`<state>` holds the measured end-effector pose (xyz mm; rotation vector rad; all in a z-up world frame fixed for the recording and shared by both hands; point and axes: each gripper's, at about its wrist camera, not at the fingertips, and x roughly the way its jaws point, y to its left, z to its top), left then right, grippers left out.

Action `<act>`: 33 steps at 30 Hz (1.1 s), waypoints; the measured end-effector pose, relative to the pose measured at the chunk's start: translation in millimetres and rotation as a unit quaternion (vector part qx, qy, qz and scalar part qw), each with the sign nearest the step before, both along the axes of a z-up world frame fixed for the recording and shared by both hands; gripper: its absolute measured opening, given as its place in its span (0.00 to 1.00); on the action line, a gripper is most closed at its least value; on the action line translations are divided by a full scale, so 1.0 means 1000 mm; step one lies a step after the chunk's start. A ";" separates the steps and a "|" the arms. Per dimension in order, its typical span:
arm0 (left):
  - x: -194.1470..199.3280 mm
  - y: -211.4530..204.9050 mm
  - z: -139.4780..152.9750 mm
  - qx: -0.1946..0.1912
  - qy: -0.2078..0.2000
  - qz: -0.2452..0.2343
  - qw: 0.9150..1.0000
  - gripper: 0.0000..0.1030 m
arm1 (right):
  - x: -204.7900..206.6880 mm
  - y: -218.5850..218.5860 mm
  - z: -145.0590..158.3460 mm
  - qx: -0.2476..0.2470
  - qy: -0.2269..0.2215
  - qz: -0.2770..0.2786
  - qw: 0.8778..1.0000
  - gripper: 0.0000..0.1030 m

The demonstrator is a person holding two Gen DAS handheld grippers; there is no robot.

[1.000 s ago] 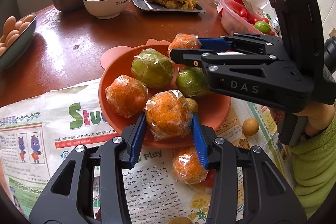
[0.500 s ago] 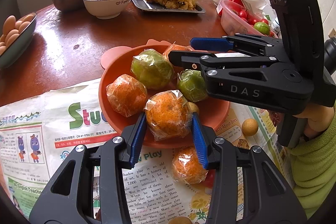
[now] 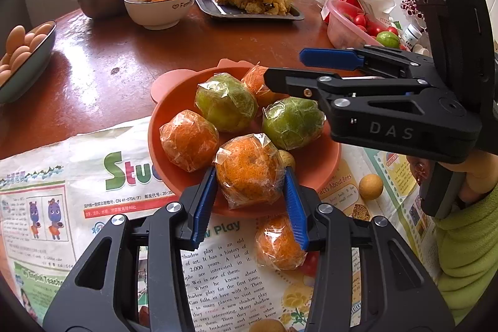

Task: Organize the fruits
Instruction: 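Lower both bagged mandarins into the plate and open both tools, then withdraw both tools from the plate toward the loose fruits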

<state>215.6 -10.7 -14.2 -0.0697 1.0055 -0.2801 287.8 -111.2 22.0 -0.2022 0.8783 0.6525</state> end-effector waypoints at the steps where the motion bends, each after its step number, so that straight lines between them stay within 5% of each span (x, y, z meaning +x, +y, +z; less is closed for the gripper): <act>1: 0.000 0.000 0.000 0.001 0.000 0.000 1.000 0.34 | -0.001 -0.001 0.001 0.001 -0.001 0.000 1.000 0.57; 17: -0.006 0.006 0.013 0.005 -0.012 0.009 1.000 0.49 | -0.010 -0.011 0.016 0.007 -0.018 -0.016 1.000 0.74; 33: -0.016 0.020 0.034 0.017 -0.039 0.040 0.998 0.80 | -0.020 -0.026 0.031 0.016 -0.036 -0.035 0.999 0.87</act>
